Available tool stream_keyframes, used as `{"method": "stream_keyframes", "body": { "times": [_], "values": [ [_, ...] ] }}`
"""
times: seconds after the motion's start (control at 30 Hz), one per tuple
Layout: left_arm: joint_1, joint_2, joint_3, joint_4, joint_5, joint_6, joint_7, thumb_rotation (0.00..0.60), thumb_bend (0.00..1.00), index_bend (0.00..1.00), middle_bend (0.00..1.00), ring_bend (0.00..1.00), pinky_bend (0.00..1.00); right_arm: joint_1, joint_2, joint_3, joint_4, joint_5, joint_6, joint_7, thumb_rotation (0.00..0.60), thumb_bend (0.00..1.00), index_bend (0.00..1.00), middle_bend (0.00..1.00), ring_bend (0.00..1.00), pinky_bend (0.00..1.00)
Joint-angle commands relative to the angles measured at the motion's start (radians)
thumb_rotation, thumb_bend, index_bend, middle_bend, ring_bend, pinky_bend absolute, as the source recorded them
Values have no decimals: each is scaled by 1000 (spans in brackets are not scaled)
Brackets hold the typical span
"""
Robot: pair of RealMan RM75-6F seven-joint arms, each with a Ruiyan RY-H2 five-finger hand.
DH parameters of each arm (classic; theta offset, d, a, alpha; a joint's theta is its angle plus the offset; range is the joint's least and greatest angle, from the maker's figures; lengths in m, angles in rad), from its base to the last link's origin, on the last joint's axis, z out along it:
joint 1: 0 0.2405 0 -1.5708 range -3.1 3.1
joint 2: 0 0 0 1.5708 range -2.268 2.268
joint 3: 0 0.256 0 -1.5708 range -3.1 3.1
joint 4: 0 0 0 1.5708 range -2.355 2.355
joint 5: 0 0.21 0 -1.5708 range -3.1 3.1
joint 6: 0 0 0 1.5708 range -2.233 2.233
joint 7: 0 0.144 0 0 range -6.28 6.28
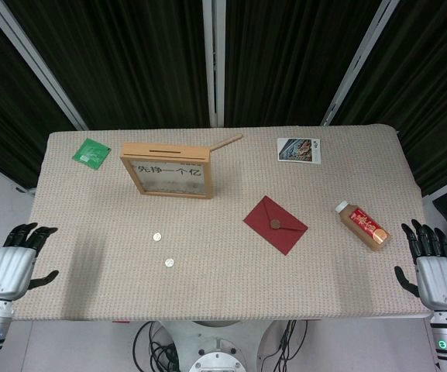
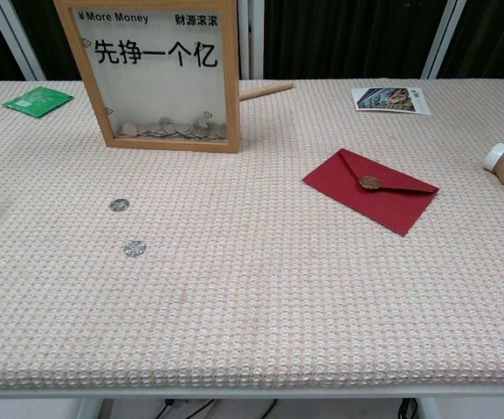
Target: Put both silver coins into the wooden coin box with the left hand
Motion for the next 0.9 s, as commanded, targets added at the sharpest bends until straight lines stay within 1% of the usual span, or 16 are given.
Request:
{"method": "stream_keyframes", "body": {
  "times": [0.03, 0.3, 0.6, 0.73, 0.9],
  "values": [
    [2, 2, 4, -5, -1, 0, 2, 600, 121, 190, 219, 100, 147, -4, 4, -1, 5, -2, 6, 11, 600, 267, 0, 0, 0, 0],
    [6, 9, 14, -36, 18, 9, 43, 600, 121, 190, 219, 100, 147, -16, 18, 1, 21, 4, 17, 51, 600, 269, 0, 0, 0, 0],
    [-16, 14, 14, -75, 62, 3, 35, 600, 121, 197, 219, 100, 147, -21, 15, 5, 25, -2, 34, 54, 600, 270, 0, 0, 0, 0],
    [-36, -5, 12, -79, 72, -20, 31, 600, 121, 208, 222, 100, 148, -25, 22, 3, 16, -11, 41, 55, 600, 267, 0, 0, 0, 0],
    [-71, -53, 5, -72, 70, -65, 25, 600, 121, 209, 222, 100, 148, -26, 29, -2, -1, -23, 43, 55, 600, 266, 0, 0, 0, 0]
  ]
}}
